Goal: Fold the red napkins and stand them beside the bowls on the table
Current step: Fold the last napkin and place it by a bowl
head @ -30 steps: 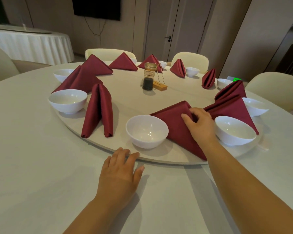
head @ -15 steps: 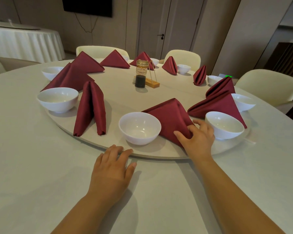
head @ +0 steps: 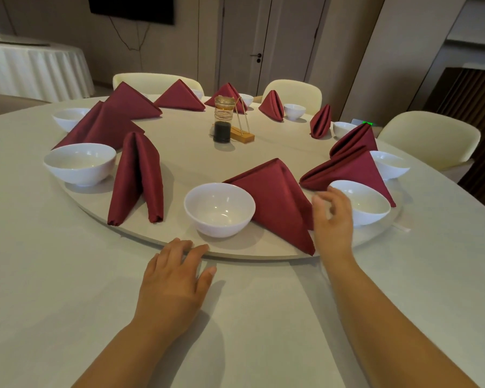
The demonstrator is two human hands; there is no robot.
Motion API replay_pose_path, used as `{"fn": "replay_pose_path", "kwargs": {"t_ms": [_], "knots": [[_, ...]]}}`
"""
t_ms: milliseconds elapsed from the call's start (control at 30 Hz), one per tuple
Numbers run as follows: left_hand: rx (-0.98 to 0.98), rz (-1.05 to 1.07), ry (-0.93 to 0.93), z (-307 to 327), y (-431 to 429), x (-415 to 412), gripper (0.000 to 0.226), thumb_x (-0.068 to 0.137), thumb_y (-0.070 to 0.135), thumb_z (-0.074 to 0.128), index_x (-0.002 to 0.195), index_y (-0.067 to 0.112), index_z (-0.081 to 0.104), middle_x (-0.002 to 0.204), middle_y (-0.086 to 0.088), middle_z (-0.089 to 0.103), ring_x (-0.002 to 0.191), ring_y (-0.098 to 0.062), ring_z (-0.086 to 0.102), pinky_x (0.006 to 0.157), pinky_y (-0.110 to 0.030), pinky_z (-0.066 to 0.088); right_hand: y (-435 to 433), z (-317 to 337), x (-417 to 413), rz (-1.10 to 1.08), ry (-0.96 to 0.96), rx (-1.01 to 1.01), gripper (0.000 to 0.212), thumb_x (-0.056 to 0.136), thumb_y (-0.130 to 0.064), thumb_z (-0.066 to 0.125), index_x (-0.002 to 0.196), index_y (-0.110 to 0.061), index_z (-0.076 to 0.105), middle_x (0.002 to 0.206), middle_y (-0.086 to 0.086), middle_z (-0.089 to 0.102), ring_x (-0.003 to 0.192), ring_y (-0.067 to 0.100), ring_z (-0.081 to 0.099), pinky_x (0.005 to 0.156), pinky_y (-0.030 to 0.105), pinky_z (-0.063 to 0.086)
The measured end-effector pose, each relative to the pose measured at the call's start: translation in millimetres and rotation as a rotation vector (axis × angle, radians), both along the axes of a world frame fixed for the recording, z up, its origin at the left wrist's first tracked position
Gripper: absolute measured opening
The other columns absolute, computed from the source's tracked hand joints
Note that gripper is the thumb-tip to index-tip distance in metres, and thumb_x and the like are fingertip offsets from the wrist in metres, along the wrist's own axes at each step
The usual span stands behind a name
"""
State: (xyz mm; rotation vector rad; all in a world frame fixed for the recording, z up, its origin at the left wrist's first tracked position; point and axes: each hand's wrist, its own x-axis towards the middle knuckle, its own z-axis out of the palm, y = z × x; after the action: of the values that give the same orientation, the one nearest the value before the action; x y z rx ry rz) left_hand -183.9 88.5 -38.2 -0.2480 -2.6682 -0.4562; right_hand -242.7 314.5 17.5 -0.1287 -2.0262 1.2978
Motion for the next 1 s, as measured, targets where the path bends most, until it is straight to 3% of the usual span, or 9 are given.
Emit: {"fn": "replay_pose_path", "kwargs": {"t_ms": [67,167,300,467,600,800,867,900,1000], "knots": [[0.003,-0.004,0.005,-1,0,0,0.072,0.096,0.052,0.009,0.099,0.011,0.069,0.098,-0.014,0.067,0.091,-0.036,0.066,0.069,-0.046,0.053,11,13,-7,0.015,0.004,0.022,0.018,0.088,-0.001,0.054,0.104,0.001,0.062,0.109,0.001,0.051,0.116,0.023,0.048,0.093,0.013,0.034],[0.018,-0.008,0.011,-1,0,0,0.072,0.096,0.052,0.009,0.099,0.01,0.068,0.099,-0.015,0.066,0.091,-0.036,0.065,0.069,-0.046,0.053,20,29,-19,0.212,-0.254,0.11,0.027,0.087,-0.004,0.058,0.113,-0.001,0.058,0.107,0.004,0.058,0.102,0.018,0.055,0.081,0.012,0.038],[0.016,-0.009,-0.007,-1,0,0,0.072,0.096,0.053,0.01,0.099,0.011,0.068,0.1,-0.015,0.067,0.091,-0.036,0.066,0.068,-0.046,0.053,20,33,-29,0.283,-0.422,0.254,0.027,0.086,-0.005,0.06,0.112,-0.001,0.06,0.113,0.011,0.063,0.102,0.024,0.059,0.087,0.025,0.043],[0.023,-0.012,-0.02,0,0,0,0.073,0.096,0.053,0.01,0.099,0.01,0.068,0.099,-0.016,0.066,0.09,-0.038,0.065,0.067,-0.048,0.053,21,30,-36,0.216,-0.4,0.277,0.016,0.086,-0.006,0.06,0.1,-0.001,0.064,0.103,0.014,0.066,0.086,0.015,0.054,0.076,0.021,0.038],[0.028,-0.01,-0.017,1,1,0,0.074,0.096,0.054,0.01,0.099,0.009,0.068,0.099,-0.016,0.066,0.089,-0.038,0.065,0.067,-0.048,0.053,27,27,-36,0.132,-0.377,0.314,0.016,0.086,-0.01,0.06,0.098,0.0,0.063,0.102,0.014,0.065,0.09,0.024,0.057,0.077,0.023,0.038],[0.021,-0.008,-0.007,1,1,2,0.054,0.091,0.046,0.029,0.099,0.009,0.068,0.098,-0.016,0.066,0.089,-0.038,0.066,0.067,-0.048,0.053,19,29,-34,0.169,-0.274,0.252,0.032,0.087,0.001,0.051,0.118,-0.002,0.054,0.114,0.012,0.059,0.092,0.015,0.051,0.081,0.013,0.037],[0.014,-0.001,-0.004,-1,0,2,0.047,0.084,0.04,0.035,0.098,0.009,0.068,0.098,-0.016,0.067,0.089,-0.038,0.066,0.067,-0.049,0.053,12,38,-33,0.207,-0.175,0.138,0.034,0.087,0.003,0.047,0.12,-0.004,0.051,0.112,0.011,0.056,0.098,0.019,0.052,0.094,0.025,0.042],[0.011,-0.001,-0.002,-1,0,2,0.047,0.083,0.039,0.036,0.098,0.009,0.068,0.098,-0.016,0.067,0.089,-0.038,0.066,0.067,-0.048,0.053,8,44,-34,0.239,-0.144,0.12,0.033,0.088,0.0,0.049,0.121,-0.006,0.05,0.112,0.005,0.053,0.101,0.017,0.05,0.097,0.03,0.042],[0.022,-0.007,0.021,-2,1,2,0.049,0.086,0.041,0.034,0.098,0.007,0.069,0.098,-0.017,0.066,0.09,-0.038,0.065,0.068,-0.049,0.053,-8,56,-39,0.365,-0.166,0.245,0.043,0.089,-0.019,0.058,0.13,-0.014,0.044,0.12,-0.008,0.046,0.11,0.008,0.044,0.091,0.019,0.035]]}}
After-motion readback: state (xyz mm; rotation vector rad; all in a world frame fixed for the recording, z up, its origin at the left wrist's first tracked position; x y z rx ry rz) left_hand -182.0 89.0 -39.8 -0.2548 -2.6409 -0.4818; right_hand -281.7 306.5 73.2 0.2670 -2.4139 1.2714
